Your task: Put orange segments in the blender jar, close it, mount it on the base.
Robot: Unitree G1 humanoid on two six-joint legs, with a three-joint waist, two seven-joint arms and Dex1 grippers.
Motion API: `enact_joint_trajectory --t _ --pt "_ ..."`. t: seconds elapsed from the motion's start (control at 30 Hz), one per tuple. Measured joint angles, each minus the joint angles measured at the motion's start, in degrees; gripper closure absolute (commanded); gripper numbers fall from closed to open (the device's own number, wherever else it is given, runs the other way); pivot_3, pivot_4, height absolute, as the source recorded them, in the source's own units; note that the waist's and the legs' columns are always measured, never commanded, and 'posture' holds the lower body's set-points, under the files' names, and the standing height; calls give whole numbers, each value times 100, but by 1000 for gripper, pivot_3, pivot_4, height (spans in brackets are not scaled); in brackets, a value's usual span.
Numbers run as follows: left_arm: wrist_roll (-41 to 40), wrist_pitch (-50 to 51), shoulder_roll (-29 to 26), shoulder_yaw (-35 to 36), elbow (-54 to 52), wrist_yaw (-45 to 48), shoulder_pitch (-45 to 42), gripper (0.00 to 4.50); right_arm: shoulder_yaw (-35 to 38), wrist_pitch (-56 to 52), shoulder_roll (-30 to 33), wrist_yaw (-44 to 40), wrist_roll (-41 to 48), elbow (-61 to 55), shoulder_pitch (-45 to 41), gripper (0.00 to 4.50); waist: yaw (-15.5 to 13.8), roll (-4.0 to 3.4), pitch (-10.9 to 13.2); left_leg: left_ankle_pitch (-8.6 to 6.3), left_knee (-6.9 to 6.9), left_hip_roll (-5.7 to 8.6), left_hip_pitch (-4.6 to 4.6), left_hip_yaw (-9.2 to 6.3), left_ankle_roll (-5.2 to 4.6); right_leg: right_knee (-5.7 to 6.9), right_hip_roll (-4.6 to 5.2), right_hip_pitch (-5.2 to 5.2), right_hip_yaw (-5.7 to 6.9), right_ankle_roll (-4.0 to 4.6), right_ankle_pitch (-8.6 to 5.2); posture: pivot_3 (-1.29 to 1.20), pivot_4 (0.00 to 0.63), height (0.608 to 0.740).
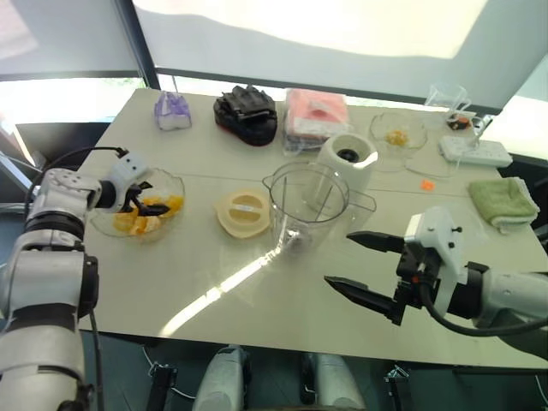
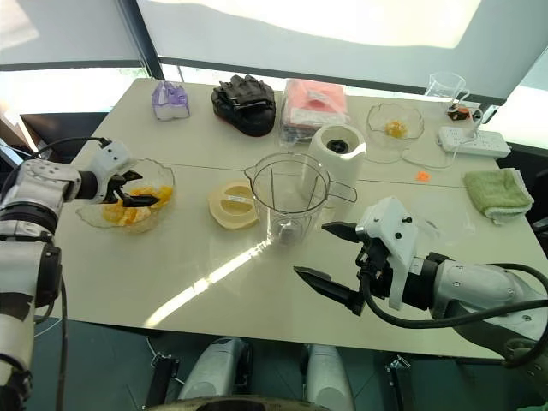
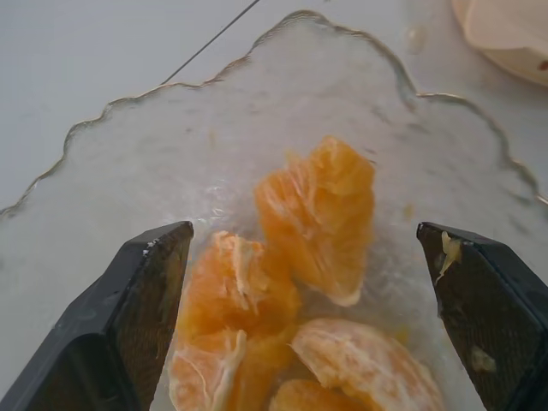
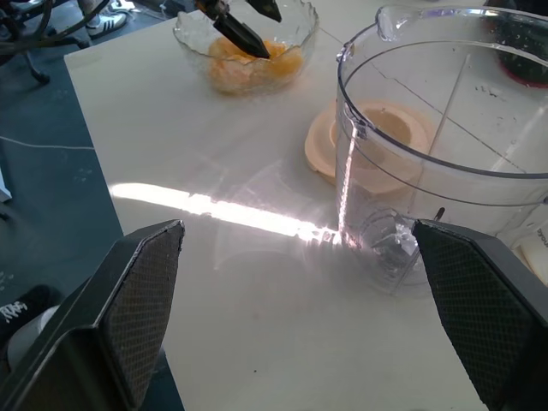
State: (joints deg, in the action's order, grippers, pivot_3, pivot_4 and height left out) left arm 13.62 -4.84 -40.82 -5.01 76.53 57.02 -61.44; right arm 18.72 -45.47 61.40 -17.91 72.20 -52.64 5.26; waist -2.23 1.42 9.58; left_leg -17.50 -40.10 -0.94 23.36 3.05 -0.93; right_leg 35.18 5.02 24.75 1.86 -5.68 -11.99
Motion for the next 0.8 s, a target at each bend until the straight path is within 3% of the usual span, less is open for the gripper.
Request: enact_joint_trajectory --t 0.43,0.53,0.73,0.77,0.8 --pt "352 429 499 -96 165 -1139 52 63 207 -2 0 348 128 -120 161 0 0 0 -2 0 0 0 -3 0 0 2 0 -1 0 0 0 0 150 740" --pt "348 581 534 -75 174 -1368 141 849 242 -3 1 409 141 -133 196 0 -12 -1 -5 0 0 1 -5 -1 0 2 2 -5 0 0 0 0 150 740" --pt "254 601 741 147 166 -1627 270 4092 598 -14 106 536 473 -254 401 0 1 -1 -8 0 -1 0 -13 -1 0 2 5 -12 0 1 0 0 150 740" --pt "250 599 738 162 167 -1638 275 4464 648 -21 127 541 518 -257 418 0 2 -1 -8 0 -1 0 -13 -1 0 2 5 -12 0 1 0 0 150 740" --pt "246 596 739 174 167 -1645 274 4464 693 -24 147 550 549 -257 438 0 5 -2 -9 0 0 0 -15 0 0 2 5 -12 -1 1 0 0 150 740"
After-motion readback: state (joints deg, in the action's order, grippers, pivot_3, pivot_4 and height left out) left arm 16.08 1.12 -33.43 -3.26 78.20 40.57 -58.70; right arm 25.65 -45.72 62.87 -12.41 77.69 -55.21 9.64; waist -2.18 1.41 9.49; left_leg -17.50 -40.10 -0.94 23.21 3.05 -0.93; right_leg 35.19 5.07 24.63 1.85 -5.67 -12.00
